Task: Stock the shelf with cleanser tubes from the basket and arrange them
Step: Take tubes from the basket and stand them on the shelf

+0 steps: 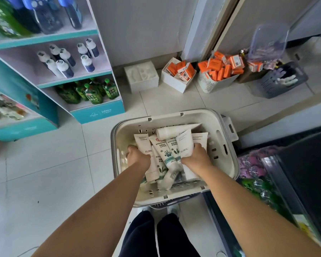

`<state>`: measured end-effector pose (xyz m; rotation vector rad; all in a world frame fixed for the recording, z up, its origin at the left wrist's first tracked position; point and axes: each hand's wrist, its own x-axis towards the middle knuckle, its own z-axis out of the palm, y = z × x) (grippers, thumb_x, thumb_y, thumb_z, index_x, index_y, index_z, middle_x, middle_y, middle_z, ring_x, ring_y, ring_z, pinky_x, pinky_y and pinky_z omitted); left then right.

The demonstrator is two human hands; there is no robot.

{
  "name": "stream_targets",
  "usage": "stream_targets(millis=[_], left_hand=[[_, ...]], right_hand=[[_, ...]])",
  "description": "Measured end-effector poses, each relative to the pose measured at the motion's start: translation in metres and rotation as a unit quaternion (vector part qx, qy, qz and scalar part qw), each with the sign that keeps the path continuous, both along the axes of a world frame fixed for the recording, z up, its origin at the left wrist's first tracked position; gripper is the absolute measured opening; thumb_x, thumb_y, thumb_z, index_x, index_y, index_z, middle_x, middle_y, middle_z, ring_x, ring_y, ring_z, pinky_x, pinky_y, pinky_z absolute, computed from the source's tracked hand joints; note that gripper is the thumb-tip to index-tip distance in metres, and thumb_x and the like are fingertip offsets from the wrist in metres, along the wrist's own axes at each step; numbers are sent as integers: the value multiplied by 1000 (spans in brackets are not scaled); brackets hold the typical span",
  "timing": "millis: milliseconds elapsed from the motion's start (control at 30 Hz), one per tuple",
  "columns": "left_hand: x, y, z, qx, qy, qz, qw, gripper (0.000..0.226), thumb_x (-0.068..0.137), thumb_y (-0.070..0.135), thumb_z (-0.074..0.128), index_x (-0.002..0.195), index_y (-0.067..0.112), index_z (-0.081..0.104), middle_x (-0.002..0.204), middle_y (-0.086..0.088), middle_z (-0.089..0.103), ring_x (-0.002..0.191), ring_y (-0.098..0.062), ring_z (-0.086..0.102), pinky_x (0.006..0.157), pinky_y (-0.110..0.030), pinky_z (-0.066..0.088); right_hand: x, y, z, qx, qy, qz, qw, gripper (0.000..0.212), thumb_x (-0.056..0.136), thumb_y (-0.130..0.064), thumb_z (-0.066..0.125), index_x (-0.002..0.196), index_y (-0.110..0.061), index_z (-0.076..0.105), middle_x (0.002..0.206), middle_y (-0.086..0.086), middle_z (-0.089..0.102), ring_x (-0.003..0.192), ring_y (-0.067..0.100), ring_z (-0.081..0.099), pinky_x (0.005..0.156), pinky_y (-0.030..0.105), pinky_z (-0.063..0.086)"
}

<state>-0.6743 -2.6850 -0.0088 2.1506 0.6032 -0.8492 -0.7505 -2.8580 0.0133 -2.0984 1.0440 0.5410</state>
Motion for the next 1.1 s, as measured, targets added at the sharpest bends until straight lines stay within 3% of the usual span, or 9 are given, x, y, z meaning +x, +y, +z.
stream_targets(millis=[100, 233, 333, 433, 567, 800, 967, 1100], left_hand=[[2, -4, 2, -18, 1, -3, 1000, 56, 85, 8, 66, 129, 6, 31, 109, -12, 49, 89, -29, 49, 73, -37, 45], [12, 4, 9, -71, -9, -18, 997, 59, 81, 7, 73, 128, 10, 38, 109, -7, 52, 99, -30, 57, 76, -37, 50], [18, 8, 21, -162, -17, -62, 985, 62, 77, 6, 76, 130, 15, 45, 117, -1, 61, 107, -25, 60, 89, -41, 52], [22, 3, 45, -276, -11, -61, 959, 52, 79, -2, 73, 121, 15, 47, 122, -10, 63, 108, -28, 63, 94, -51, 51], [27, -21, 88, -378, -5, -95, 921, 49, 84, -5, 67, 124, 14, 48, 115, -9, 67, 103, -26, 66, 86, -41, 55], [26, -99, 172, -473, -32, -202, 857, 46, 84, -9, 65, 118, 18, 52, 113, -8, 68, 98, -19, 69, 76, -32, 56], [-6, -153, 237, -510, -63, -288, 808, 44, 84, -10, 63, 116, 19, 54, 107, -3, 71, 96, -17, 69, 72, -30, 56], [-45, -198, 291, -549, -68, -343, 760, 43, 85, -11, 61, 120, 13, 51, 112, -8, 69, 99, -21, 68, 69, -25, 56]], right_hand=[[0, -2, 8, 23, -10, 13, 1000, 63, 72, -20, 72, 127, -16, 41, 116, 5, 57, 103, 28, 59, 85, 46, 53], [-4, -6, 16, 58, -25, 24, 998, 52, 81, -21, 71, 125, -18, 43, 118, 1, 58, 103, 25, 59, 82, 39, 49], [-7, -9, 29, 79, -69, 8, 994, 53, 81, -17, 73, 127, -19, 45, 124, 1, 60, 108, 22, 59, 85, 38, 48], [-7, -15, 55, 116, -125, -33, 985, 56, 81, -15, 73, 129, -21, 45, 127, -3, 60, 115, 20, 58, 95, 44, 48], [-10, -29, 98, 129, -212, -74, 966, 52, 77, -11, 76, 118, -27, 49, 114, -11, 64, 109, 13, 61, 96, 41, 49], [-46, -70, 182, 116, -356, -154, 914, 47, 76, 2, 75, 110, -21, 51, 112, -5, 65, 108, 14, 61, 92, 34, 50], [-100, -107, 239, 78, -423, -184, 884, 53, 74, 3, 77, 103, -33, 52, 114, -6, 66, 112, 16, 60, 98, 46, 49], [-154, -135, 289, 31, -487, -198, 850, 52, 77, 8, 73, 105, -29, 51, 111, -7, 66, 107, 11, 62, 95, 40, 52]])
